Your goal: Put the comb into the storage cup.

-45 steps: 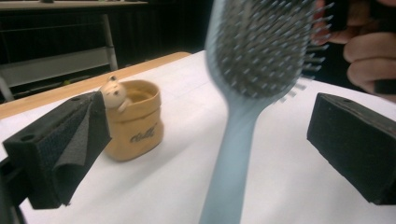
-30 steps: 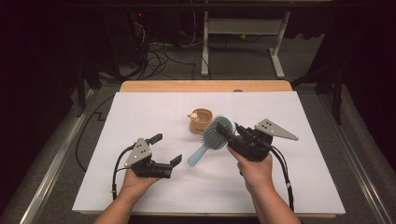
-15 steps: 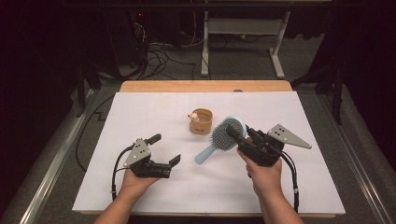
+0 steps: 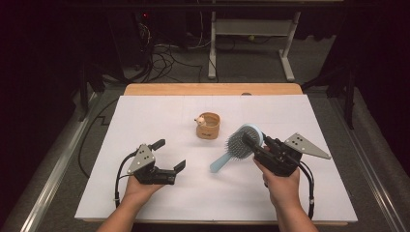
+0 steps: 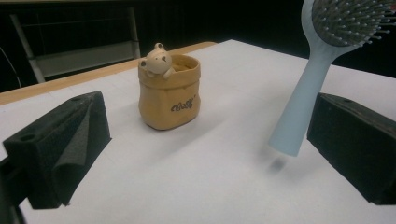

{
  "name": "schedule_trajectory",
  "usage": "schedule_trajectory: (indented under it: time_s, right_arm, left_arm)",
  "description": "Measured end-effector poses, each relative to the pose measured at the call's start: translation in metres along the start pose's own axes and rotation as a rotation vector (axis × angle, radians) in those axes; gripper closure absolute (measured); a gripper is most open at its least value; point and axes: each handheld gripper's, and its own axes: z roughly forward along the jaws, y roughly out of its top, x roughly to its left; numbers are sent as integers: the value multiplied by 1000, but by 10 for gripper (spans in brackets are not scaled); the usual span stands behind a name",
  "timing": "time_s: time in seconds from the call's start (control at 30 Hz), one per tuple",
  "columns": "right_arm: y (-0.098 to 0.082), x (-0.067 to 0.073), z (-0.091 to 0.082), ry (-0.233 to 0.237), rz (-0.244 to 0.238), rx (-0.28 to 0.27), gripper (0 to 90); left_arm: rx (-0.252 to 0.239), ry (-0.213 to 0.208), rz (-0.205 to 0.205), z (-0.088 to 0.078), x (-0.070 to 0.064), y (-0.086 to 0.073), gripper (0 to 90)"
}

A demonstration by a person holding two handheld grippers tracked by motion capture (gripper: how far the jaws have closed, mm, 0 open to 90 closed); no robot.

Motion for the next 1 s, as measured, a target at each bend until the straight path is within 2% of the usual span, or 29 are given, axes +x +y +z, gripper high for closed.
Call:
schedule_trajectory:
  time_s: [0.23, 0.37, 0.47, 1.0]
  right_arm:
    - [4, -7, -9, -34, -17, -18, 600]
    - [7, -8, -12, -47, -46, -21, 599]
    - [8, -10, -14, -50, -40, -28, 599]
    - [14, -16, -23, -94, -83, -42, 599]
  left_arm:
    - [6, -2, -7, 0, 1, -1, 5]
    - [5, -6, -8, 0, 0, -1, 5]
    - [-1, -10, -11, -1, 1, 0, 5]
    - [-6, -13, -15, -2, 2, 1, 5]
